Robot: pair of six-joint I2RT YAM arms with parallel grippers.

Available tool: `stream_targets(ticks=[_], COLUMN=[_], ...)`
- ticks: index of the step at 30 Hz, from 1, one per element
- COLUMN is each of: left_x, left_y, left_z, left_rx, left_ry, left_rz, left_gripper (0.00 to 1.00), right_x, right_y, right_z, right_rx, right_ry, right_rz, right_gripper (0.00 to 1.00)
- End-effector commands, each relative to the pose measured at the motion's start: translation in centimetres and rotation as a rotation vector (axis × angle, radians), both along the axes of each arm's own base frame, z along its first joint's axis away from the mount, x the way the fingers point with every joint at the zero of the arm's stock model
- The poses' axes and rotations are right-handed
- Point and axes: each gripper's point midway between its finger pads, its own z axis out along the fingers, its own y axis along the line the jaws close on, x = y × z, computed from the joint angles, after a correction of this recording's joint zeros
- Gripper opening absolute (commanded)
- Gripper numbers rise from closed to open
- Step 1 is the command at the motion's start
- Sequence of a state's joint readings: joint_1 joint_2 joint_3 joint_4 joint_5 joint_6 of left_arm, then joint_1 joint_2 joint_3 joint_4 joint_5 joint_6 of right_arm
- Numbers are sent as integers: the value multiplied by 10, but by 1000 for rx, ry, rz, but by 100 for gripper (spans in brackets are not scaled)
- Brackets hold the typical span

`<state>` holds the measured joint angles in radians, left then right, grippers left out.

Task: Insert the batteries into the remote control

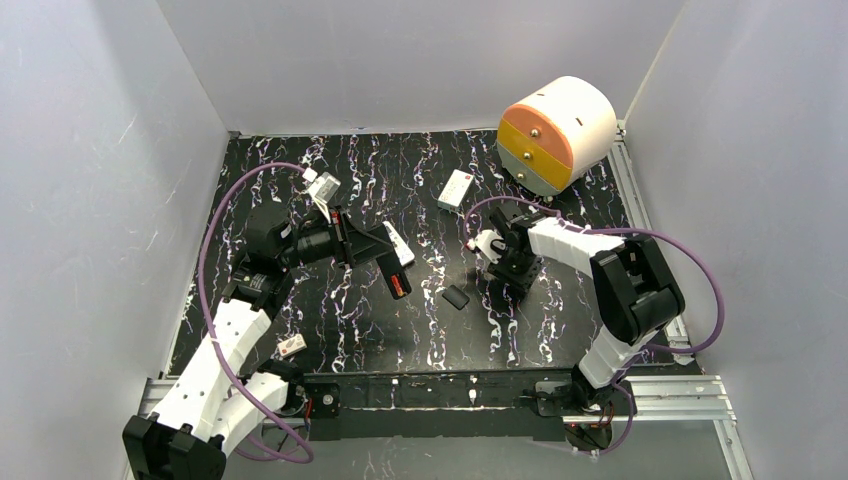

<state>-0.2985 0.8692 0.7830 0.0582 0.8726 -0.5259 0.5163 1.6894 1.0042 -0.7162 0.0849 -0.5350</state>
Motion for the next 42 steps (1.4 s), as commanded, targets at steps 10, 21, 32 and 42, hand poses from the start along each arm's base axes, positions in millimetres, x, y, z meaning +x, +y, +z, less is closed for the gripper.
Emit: stream_targets(ticks=[10,21,32,42], left_x=[-6,-7,30,53], left_y=[1,1,4,-18], left_z=[18,18,-16,-54], left_rx=[-19,-20,-72,-102], left_ry=[-48,-46,224,436], left_rz=[-6,-2,208,222], left_gripper=[0,0,0,0], right_x=[-9,-6,73,34], right_y=[28,21,62,138], right_z=[-4,-10,67,137], right_rx=[153,108,312,670], right_ry=[66,51,-282,-250], right_rz=[7,-21,-393,-536], right_gripper=[45,18,9,1])
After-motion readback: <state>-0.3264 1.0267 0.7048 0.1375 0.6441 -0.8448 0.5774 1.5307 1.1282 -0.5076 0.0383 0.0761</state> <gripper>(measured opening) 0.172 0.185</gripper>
